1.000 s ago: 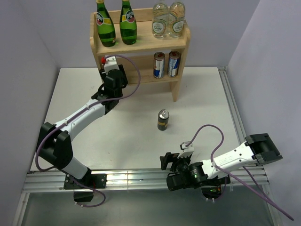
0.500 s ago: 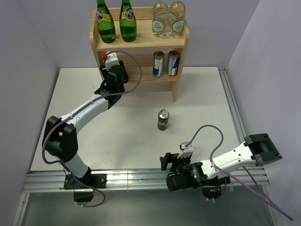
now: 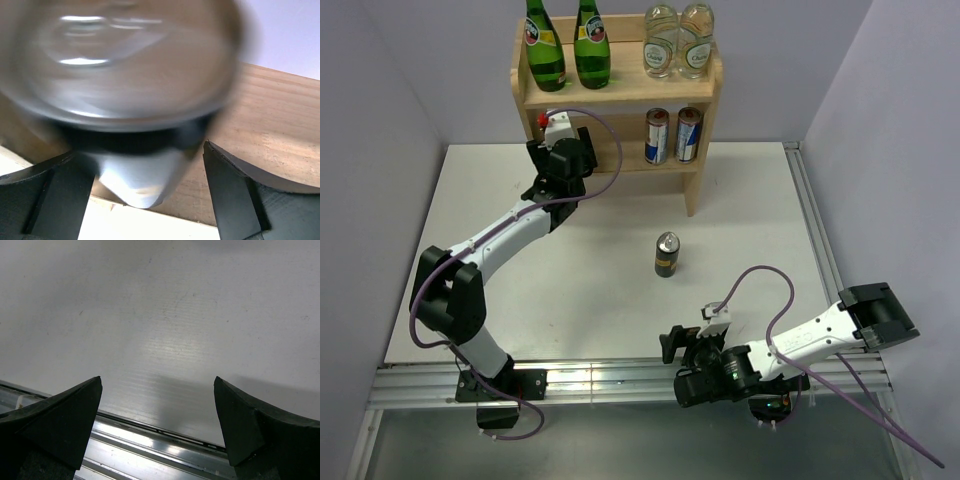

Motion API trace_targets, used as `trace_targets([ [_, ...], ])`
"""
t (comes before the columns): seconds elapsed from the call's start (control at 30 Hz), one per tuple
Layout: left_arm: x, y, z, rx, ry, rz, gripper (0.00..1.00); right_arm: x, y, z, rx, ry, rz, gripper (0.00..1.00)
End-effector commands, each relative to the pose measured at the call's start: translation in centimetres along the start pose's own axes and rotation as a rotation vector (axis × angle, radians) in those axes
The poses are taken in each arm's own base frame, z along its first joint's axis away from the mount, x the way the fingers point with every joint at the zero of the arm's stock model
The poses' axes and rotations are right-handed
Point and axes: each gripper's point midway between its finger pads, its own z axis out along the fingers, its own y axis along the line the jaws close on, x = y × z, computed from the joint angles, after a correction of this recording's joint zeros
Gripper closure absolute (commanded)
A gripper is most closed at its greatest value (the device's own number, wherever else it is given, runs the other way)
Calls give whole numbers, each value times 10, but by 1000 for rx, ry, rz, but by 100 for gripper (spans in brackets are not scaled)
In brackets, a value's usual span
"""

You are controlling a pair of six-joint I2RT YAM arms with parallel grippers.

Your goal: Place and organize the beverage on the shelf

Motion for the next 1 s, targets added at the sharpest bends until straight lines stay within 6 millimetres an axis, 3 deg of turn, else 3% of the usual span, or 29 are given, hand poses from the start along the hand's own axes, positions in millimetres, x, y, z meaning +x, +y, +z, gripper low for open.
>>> trace_targets([
  [0.0, -26, -1, -9, 13, -58, -50, 10, -4, 4, 0, -13, -35, 29, 0],
  [0.33, -33, -13, -34, 53, -52, -36, 10, -3, 5, -2, -12, -39, 26, 0],
  [0.57, -27, -12, -82, 83, -33, -42, 9, -1, 5, -3, -7, -38, 18, 0],
  [0.7, -16, -4, -93, 82, -4, -35, 9, 0, 8, -5, -11, -37, 16, 0],
  [0.77, -3, 4, -102, 82, 36, -40, 10, 0, 9, -5, -12, -38, 15, 0],
  [0.83, 12, -7, -118, 162, 70, -44, 11, 0, 10, -5, -12, -39, 17, 0],
  [0.87, 26, -7, -127, 197, 81, -39, 11, -1, 10, -6, -12, -42, 15, 0],
  [0.93, 53, -33, -156, 337, 126, -7, 11, 0, 10, -6, -12, -42, 12, 0],
  [0.97, 80, -33, -165, 366, 162, 29, 11, 0, 10, -6, -12, -42, 13, 0],
])
